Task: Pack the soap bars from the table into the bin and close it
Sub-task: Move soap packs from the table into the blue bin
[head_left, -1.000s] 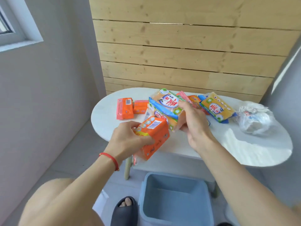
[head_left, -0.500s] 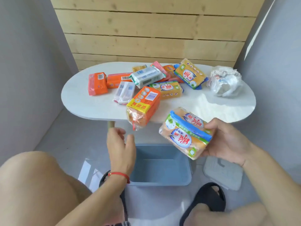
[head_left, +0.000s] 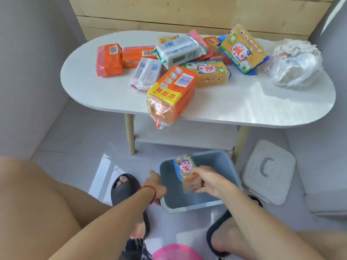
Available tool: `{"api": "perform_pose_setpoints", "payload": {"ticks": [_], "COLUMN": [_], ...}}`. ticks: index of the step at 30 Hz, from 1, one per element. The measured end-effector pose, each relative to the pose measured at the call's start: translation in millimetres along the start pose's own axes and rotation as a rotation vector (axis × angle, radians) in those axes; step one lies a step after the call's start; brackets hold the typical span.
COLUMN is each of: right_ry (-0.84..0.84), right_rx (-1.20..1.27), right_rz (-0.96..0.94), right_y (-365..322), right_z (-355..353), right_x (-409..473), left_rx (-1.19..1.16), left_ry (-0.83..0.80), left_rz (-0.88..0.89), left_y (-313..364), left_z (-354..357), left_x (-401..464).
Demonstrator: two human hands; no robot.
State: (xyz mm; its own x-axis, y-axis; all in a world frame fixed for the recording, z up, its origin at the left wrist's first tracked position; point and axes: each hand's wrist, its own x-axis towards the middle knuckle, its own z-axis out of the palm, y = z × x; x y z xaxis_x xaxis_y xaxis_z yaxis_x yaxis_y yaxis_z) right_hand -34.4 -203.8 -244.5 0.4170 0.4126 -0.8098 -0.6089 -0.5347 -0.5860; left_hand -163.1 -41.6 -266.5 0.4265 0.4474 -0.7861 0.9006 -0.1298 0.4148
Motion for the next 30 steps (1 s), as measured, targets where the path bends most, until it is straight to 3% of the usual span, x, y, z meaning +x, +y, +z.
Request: {"api": "perform_pose_setpoints", "payload": {"ticks": [6,10,13,20,24,30], "right_ry": [-0.015,0.053,0.056,-0.137,-0.024,-0.097], "right_rx": [-0.151,-0.682,-0.79,-0.961,-0.941,-1.314], "right_rz": [0.151,0.019,0.001,0.022,-0.112,-0.158], "right_y": [49.4,52.7,51.7,47.9,47.9,7.9], "right_z": [40.2,44.9,46.9,23.0,33.4,46.8], "right_x": [53.5,70.1,72.4,69.5,57.5,5.2], "left_rx": [-0.143,-0.164,-0.217,-0.321,-0.337,-0.307], "left_ry": [-0.078,-0.121,-0.146,-0.189,-0.16,-0.112], "left_rz": [0.039,0.043,0.019,-0.023,-0.003,-0.009], "left_y": [-7.8,-9.1,-8.9,-9.0,-10.7,-12.1], "left_z": [2.0,-3.5,-6.0,-9.9,-6.6,-3.7], "left_x": [5.4,3.4,2.5,-0.4,-1.3,4.0]}}
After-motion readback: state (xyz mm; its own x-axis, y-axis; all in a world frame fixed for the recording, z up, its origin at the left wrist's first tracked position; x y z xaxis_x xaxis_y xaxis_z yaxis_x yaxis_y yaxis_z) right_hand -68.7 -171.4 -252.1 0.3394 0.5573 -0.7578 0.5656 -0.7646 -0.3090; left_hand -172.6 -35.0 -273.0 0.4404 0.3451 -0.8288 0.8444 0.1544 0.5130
